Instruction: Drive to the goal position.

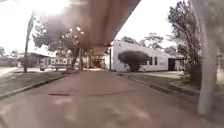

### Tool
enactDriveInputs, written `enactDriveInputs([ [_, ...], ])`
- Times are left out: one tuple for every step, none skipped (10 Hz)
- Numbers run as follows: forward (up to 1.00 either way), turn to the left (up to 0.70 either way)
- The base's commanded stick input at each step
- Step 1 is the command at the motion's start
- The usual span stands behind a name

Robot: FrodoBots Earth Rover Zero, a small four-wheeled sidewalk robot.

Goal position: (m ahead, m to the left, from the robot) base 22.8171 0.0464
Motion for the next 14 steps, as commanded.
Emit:
enactDriveInputs([
  [0.70,0.00],
  [0.70,0.00],
  [0.70,0.00],
  [0.70,0.00],
  [0.70,0.04],
  [0.70,0.28],
  [0.70,0.35],
  [0.70,0.35],
  [0.70,0.27],
  [0.70,0.06],
  [0.70,0.00],
  [0.70,0.00],
  [0.70,0.00],
  [0.70,0.00],
])
